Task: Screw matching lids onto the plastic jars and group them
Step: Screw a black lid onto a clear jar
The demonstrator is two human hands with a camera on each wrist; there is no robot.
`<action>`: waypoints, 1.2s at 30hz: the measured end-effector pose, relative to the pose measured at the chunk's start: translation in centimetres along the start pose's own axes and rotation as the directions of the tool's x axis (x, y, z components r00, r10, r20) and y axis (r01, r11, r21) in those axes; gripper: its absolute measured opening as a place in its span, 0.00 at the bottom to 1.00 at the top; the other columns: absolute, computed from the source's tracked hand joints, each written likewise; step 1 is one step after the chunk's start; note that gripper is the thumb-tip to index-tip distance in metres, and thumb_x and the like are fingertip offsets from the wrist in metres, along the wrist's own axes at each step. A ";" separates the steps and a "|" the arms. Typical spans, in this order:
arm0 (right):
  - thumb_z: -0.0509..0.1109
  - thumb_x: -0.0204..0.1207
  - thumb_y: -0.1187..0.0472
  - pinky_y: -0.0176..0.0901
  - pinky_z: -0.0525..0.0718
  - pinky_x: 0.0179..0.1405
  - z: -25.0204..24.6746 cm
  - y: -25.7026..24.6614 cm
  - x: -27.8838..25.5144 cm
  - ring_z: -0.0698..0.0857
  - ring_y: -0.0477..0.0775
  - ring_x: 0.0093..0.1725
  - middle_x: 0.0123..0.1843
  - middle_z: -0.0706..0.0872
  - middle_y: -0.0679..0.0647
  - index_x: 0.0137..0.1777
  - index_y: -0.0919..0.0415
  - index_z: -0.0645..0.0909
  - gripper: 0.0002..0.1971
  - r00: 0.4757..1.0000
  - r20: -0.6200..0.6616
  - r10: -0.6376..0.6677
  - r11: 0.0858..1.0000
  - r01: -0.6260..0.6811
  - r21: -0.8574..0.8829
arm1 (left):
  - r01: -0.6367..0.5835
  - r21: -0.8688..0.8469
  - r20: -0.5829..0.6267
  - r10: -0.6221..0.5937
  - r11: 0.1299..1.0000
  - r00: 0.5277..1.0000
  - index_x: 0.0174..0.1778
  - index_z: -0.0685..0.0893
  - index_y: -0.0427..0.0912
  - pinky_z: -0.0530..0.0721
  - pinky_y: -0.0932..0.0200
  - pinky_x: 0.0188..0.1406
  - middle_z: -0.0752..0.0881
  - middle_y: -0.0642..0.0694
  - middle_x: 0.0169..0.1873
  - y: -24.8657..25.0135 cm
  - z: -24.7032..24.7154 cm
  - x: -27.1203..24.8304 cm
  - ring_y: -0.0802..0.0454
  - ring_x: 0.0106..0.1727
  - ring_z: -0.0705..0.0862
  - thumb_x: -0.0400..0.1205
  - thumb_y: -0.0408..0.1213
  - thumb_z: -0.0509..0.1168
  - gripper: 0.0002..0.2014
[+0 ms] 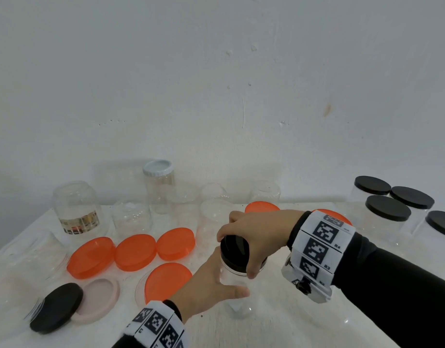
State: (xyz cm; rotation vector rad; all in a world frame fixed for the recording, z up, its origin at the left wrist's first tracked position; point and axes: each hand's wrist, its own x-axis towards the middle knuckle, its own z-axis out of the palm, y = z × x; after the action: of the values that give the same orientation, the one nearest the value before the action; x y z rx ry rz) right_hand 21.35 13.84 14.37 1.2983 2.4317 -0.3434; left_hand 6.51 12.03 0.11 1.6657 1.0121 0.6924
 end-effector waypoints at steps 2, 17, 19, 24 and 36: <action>0.82 0.65 0.52 0.47 0.82 0.48 0.0 0.1 -0.1 0.76 0.53 0.57 0.64 0.68 0.47 0.76 0.43 0.66 0.41 1.000 0.003 0.002 1.000 -0.002 0.001 | -0.001 -0.001 0.000 0.001 1.000 1.000 0.65 0.58 0.76 0.65 0.74 0.64 0.67 0.76 0.67 0.0 0.0 0.0 0.83 0.66 0.65 0.71 0.46 0.79 0.40; 0.73 0.54 0.26 0.51 0.88 0.45 1.4 0.5 0.8 0.85 0.54 0.49 0.49 0.72 0.41 0.64 0.44 0.75 0.39 0.986 -0.121 0.118 0.989 -0.106 0.103 | -0.037 -0.027 -0.041 0.036 0.999 0.999 0.72 0.59 0.72 0.68 0.72 0.66 0.69 0.73 0.72 0.3 0.4 -0.6 0.80 0.70 0.66 0.72 0.43 0.79 0.42; 0.73 0.56 0.26 0.46 0.86 0.41 1.6 0.6 0.9 0.83 0.51 0.47 0.47 0.74 0.42 0.62 0.47 0.75 0.38 0.981 -0.150 0.127 0.988 -0.112 0.105 | -0.036 -0.015 -0.045 0.035 0.999 0.998 0.72 0.59 0.72 0.67 0.72 0.66 0.69 0.72 0.72 0.4 0.5 -0.6 0.77 0.72 0.66 0.72 0.43 0.79 0.42; 0.71 0.59 0.25 0.40 0.71 0.31 2.1 0.3 0.8 0.76 0.45 0.42 0.45 0.73 0.45 0.58 0.51 0.75 0.36 0.967 -0.192 0.165 0.983 -0.146 0.109 | -0.038 -0.014 -0.060 0.037 0.999 0.997 0.72 0.59 0.73 0.66 0.69 0.69 0.71 0.70 0.72 0.2 0.5 -0.7 0.73 0.74 0.66 0.72 0.44 0.79 0.42; 0.76 0.57 0.29 0.43 0.84 0.41 1.2 0.8 0.6 0.81 0.47 0.48 0.49 0.81 0.44 0.63 0.50 0.76 0.38 0.984 -0.138 0.112 0.992 -0.103 0.068 | -0.031 0.002 -0.100 0.031 1.000 0.995 0.72 0.61 0.68 0.67 0.62 0.74 0.71 0.67 0.72 -0.1 0.8 -0.4 0.70 0.73 0.68 0.70 0.45 0.80 0.41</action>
State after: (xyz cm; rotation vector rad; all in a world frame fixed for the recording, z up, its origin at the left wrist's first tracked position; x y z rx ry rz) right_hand 22.01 14.28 12.99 1.5217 2.4707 -0.3076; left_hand 6.98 11.27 -0.21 1.6635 1.0589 0.8024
